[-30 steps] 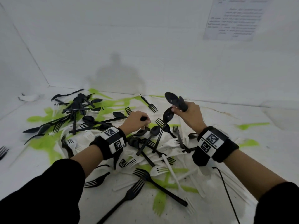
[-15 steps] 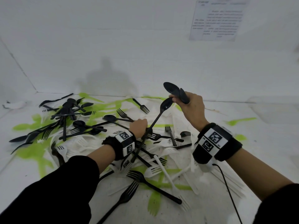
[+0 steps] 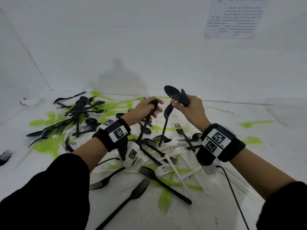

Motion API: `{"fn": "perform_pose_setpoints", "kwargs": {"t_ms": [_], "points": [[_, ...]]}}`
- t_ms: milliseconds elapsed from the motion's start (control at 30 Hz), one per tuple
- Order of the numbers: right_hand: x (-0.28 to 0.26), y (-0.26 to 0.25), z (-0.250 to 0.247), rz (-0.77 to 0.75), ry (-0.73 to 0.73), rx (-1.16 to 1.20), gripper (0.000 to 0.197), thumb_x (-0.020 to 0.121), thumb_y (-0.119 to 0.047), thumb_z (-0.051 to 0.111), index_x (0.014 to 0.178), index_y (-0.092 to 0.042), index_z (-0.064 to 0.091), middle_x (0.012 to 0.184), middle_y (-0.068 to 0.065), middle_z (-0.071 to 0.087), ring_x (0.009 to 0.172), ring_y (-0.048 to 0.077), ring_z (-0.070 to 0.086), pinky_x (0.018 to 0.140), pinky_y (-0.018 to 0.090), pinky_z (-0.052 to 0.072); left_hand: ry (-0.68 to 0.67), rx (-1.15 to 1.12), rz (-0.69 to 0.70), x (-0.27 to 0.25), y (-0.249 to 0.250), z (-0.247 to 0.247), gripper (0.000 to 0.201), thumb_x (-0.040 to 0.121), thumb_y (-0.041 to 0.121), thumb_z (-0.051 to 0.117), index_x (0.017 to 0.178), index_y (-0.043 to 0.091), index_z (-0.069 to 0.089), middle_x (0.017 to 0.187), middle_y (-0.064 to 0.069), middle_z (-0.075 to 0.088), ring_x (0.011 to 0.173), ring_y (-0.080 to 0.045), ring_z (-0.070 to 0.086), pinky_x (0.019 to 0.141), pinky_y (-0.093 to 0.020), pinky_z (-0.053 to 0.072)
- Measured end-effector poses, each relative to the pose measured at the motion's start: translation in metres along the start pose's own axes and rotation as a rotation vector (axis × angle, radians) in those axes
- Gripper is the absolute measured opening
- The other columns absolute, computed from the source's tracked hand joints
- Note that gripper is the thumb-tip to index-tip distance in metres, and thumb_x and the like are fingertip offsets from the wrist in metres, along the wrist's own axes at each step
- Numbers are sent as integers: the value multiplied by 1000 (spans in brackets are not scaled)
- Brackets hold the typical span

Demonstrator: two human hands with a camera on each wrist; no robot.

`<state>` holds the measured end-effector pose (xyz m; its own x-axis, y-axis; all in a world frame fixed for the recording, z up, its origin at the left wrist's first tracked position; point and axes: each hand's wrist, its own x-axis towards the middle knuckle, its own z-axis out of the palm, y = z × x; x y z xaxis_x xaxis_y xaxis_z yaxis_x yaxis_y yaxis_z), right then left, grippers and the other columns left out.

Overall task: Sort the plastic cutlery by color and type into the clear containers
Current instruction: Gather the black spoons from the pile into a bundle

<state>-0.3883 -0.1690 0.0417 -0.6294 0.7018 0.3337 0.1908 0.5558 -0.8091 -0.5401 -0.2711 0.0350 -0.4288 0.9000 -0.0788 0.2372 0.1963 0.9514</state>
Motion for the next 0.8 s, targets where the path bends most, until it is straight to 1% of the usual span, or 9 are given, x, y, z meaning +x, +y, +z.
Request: {"fn": "perform_pose_setpoints", "kwargs": {"t_ms": [133, 200, 300, 367, 467, 533, 633, 733, 800], "points": [[-6, 0, 21, 32, -14, 52, 10, 81, -21, 69, 89, -18, 73, 89, 4, 72, 90, 19, 64, 82, 39, 49, -79, 151, 145, -12, 3, -4, 5, 92, 23, 58, 92, 19, 60, 75, 2, 51, 59, -5, 46, 49, -17, 37], [-9, -3, 26, 39, -8, 141, 9, 80, -18, 70, 88, -16, 73, 88, 2, 72, 86, 10, 64, 80, 29, 48, -56, 223, 212, -13, -3, -6, 13, 82, 19, 71, 91, 13, 64, 77, -1, 56, 68, -10, 50, 64, -24, 41], [-11, -10, 31, 34, -23, 241, 2, 81, -15, 70, 81, -15, 72, 73, -1, 68, 61, -6, 56, 63, 11, 41, 45, 266, 250, -12, -12, -12, 17, 80, 13, 72, 94, 6, 65, 85, -14, 65, 76, -23, 59, 75, -36, 46], [-9, -14, 33, 23, -32, 262, 4, 83, -15, 68, 80, -13, 71, 66, -3, 65, 55, -7, 53, 59, 8, 38, 84, 257, 251, -12, -15, -14, 8, 86, 9, 64, 93, 6, 61, 79, -14, 64, 68, -17, 59, 68, -34, 47], [-4, -10, 38, 96, -63, 191, 6, 85, -16, 64, 85, -14, 70, 63, -9, 64, 55, -13, 52, 55, 3, 37, 210, 258, 274, -15, -16, -20, 9, 91, 3, 54, 98, 7, 59, 69, 2, 54, 51, 3, 48, 53, -13, 40], [-3, -3, 47, 199, -126, 83, 11, 86, -19, 62, 80, -11, 67, 52, -15, 56, 49, -4, 49, 42, 5, 33, 235, 290, 326, -15, -16, -28, 18, 93, 2, 50, 105, 6, 63, 81, -1, 61, 61, 4, 52, 63, -10, 44], [-3, 10, 68, 325, -230, -39, 15, 84, -17, 61, 86, -3, 68, 70, 4, 60, 65, 13, 51, 37, 8, 33, 253, 265, 348, -16, -14, -41, 22, 96, 2, 43, 106, 9, 61, 97, -6, 65, 83, -6, 60, 79, -17, 45], [-4, 16, 87, 358, -288, -145, 23, 82, -12, 60, 96, 4, 68, 87, 12, 64, 89, 28, 60, 59, 23, 41, 269, 51, 306, -18, -13, -51, 23, 99, 0, 35, 109, 8, 54, 97, -9, 65, 85, -10, 66, 82, -27, 51], [-4, 19, 95, 354, -330, -215, 27, 79, -10, 63, 102, 4, 64, 93, 15, 64, 100, 30, 60, 69, 24, 39, 281, -46, 318, -19, -14, -59, 24, 100, -1, 31, 107, 8, 52, 93, -6, 65, 77, -8, 68, 82, -31, 53]]}}
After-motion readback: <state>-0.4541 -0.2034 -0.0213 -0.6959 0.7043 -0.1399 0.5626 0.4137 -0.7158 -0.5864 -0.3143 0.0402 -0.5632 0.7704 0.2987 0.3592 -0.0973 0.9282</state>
